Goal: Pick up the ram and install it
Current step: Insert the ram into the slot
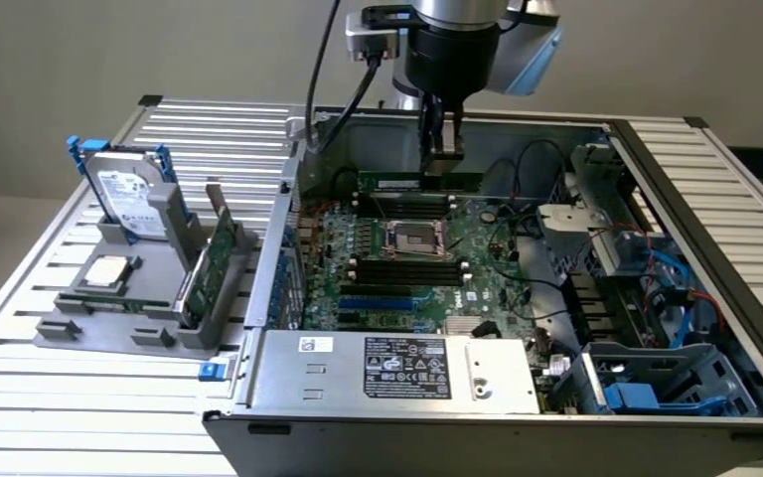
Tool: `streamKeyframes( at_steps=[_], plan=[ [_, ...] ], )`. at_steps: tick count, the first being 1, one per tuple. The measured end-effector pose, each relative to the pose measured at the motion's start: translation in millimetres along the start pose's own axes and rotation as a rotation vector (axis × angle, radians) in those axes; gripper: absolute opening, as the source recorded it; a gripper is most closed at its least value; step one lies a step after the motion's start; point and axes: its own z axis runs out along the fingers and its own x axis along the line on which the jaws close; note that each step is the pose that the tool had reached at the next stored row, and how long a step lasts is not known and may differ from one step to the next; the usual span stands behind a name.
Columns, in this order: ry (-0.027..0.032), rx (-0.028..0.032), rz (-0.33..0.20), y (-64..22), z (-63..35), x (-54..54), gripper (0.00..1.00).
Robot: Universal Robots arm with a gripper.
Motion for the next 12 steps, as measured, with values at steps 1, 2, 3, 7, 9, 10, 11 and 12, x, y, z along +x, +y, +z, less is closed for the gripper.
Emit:
streamKeyframes(
  at_steps=[1, 2, 3, 7, 9, 10, 11, 12],
  plan=[
    [0.0000, 0.0000, 0.000, 0.0, 0.0, 0.0, 0.14],
    [0.0002, -0.0001, 0.000, 0.0, 0.5, 0.5, 0.14],
    [-0.0001, -0.0002, 0.000, 0.0, 2.0, 2.4, 0.14],
    [-0.0004, 0.0003, 0.008, 0.8, 9.3, 9.0, 0.14],
    [-0.0003, 0.0003, 0.013, 1.3, 12.7, 11.8, 0.14],
    [-0.0004, 0.0004, 0.014, 1.4, 14.6, 13.1, 0.14],
    [-0.0003, 0.0004, 0.014, 1.4, 16.3, 14.5, 0.14],
    [-0.0003, 0.0004, 0.015, 1.4, 18.1, 15.5, 0.14]
  ],
)
